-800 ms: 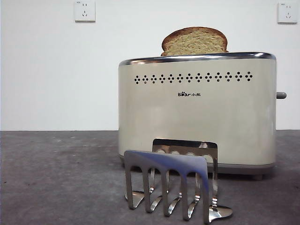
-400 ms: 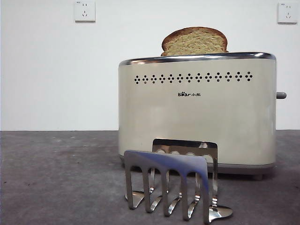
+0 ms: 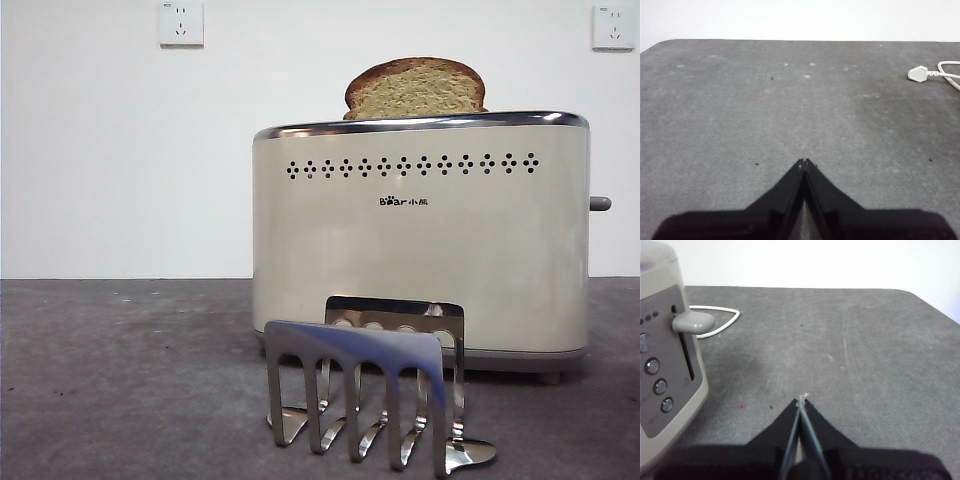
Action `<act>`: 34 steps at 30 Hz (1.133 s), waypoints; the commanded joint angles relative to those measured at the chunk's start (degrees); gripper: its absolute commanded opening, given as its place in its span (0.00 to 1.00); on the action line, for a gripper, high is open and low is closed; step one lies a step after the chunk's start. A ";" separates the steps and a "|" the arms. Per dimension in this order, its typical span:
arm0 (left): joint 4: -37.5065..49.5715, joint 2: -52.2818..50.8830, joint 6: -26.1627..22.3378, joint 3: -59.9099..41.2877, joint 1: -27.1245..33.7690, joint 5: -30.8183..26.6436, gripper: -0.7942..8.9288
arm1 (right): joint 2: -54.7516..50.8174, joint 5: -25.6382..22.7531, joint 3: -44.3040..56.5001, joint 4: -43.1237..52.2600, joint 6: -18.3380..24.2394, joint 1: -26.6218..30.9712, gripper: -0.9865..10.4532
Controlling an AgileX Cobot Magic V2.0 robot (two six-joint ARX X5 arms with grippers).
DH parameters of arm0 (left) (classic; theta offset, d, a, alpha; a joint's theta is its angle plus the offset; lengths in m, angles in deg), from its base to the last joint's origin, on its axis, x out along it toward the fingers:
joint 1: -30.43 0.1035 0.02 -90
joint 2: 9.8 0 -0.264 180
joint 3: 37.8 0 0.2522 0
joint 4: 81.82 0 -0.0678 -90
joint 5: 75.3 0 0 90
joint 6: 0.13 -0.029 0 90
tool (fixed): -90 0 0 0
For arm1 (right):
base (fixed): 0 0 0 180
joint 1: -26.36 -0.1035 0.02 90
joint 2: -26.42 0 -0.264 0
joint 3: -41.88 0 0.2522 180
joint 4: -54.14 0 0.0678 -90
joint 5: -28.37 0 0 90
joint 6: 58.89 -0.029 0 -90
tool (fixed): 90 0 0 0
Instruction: Pick up a slice of bread from the rack,put the bread on the toaster,press the button
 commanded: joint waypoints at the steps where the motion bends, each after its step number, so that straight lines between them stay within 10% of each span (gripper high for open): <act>1: 0.31 0.02 0.37 -0.63 0.13 0.26 0.08 | -0.13 -0.28 0.24 -0.28 0.28 -0.04 0.09; 34: 0.28 0.02 0.37 -0.63 0.13 0.26 0.08 | -0.13 -0.28 0.24 -0.28 0.28 -0.04 0.09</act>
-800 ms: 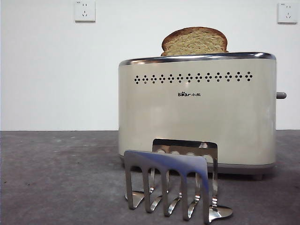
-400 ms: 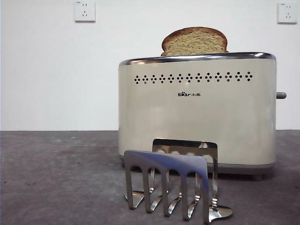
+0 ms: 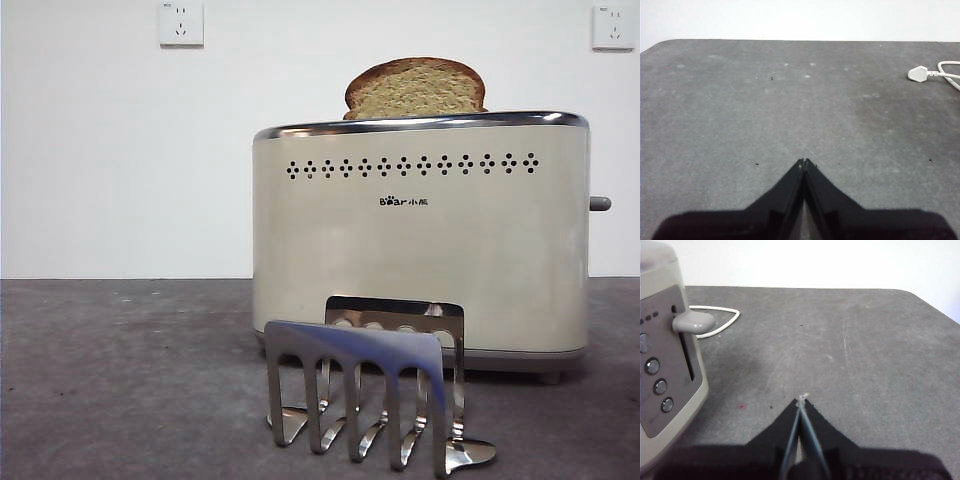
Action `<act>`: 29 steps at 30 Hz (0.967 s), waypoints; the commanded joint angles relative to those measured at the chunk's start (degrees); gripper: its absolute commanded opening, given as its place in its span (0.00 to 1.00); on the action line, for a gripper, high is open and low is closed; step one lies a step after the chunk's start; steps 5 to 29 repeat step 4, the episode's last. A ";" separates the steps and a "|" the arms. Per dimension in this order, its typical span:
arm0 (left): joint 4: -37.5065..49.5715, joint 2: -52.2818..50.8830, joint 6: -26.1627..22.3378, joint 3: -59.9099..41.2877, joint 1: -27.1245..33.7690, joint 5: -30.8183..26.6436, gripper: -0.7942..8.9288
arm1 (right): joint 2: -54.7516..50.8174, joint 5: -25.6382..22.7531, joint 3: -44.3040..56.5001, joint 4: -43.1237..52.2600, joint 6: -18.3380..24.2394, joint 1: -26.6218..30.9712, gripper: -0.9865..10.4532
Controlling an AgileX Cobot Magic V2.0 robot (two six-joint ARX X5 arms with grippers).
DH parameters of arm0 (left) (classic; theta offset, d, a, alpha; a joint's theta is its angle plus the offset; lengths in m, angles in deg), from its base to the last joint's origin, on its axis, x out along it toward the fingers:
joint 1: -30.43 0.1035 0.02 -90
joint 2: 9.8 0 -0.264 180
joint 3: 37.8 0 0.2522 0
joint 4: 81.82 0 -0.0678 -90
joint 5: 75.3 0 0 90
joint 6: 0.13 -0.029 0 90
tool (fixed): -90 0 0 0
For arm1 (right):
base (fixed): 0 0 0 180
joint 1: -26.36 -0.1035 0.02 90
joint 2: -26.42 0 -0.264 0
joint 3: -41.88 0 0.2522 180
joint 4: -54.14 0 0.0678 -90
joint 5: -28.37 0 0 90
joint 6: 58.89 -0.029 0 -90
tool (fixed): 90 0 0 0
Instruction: Pick up a slice of bread from the rack,put the bread on the toaster,press the button
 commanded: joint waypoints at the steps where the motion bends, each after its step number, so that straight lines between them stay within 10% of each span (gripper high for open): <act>1: 0.31 0.02 0.39 -0.63 0.13 0.26 0.08 | -0.13 -0.28 0.24 -0.28 0.28 -0.04 0.09; 29: 0.31 0.02 0.39 -0.63 0.13 0.26 0.08 | -0.11 -0.28 0.24 -0.33 0.28 -0.04 0.09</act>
